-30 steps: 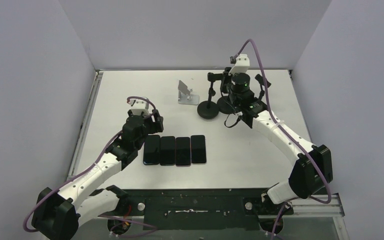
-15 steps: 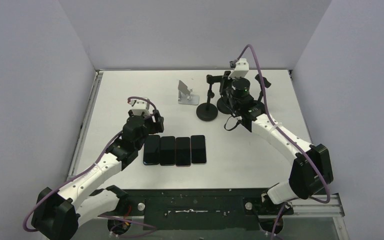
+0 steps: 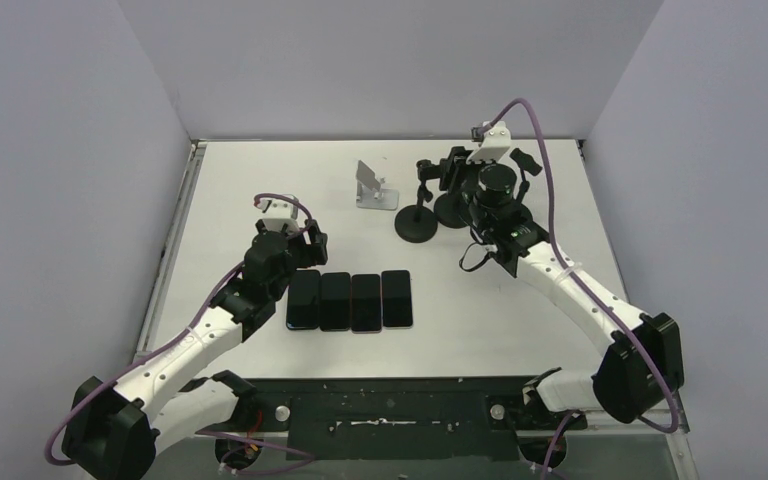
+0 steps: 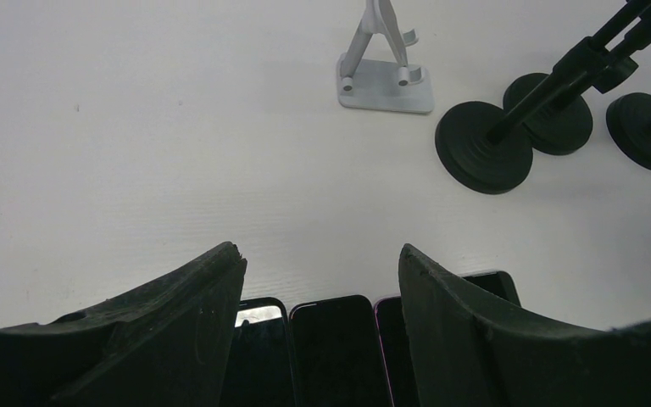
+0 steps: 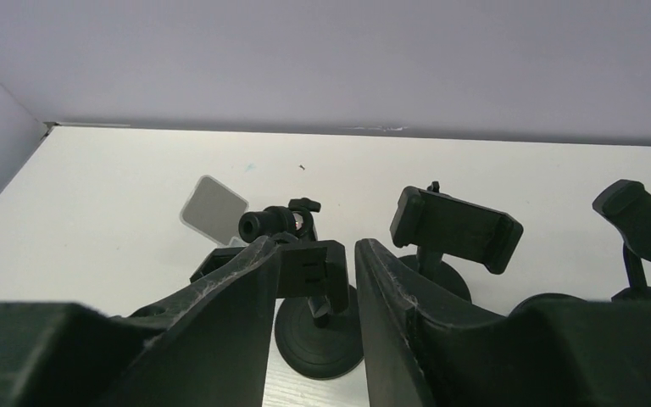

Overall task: Remove the phone from the phone stand
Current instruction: Place the phone stand at the center of the board.

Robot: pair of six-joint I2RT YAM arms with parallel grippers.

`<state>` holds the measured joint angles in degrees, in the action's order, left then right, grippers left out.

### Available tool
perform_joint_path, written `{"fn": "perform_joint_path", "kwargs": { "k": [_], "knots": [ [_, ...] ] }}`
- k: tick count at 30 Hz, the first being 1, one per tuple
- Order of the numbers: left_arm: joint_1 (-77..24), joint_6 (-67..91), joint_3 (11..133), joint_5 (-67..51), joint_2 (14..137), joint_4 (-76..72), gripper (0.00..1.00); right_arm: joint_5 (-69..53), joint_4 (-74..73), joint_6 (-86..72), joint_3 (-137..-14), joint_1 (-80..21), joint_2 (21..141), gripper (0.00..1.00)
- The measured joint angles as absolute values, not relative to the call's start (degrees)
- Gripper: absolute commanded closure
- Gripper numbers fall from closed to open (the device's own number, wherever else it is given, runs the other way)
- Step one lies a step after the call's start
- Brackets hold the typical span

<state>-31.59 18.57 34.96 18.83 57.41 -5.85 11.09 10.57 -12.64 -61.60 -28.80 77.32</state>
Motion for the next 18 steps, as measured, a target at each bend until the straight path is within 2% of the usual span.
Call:
{"fn": "perform_joint_path", "kwargs": {
  "k": [12,18],
  "knots": [
    [-32.0,18.6,35.0,18.8,56.7,-5.8,0.35,10.6,8.3,-14.2,-61.1,-28.8,73.5,0.44],
    [-32.2,18.6,35.0,18.8,56.7,-5.8,0.35,8.4,4.9,-15.1,-59.7,-28.8,70.3,0.43]
  ]
}}
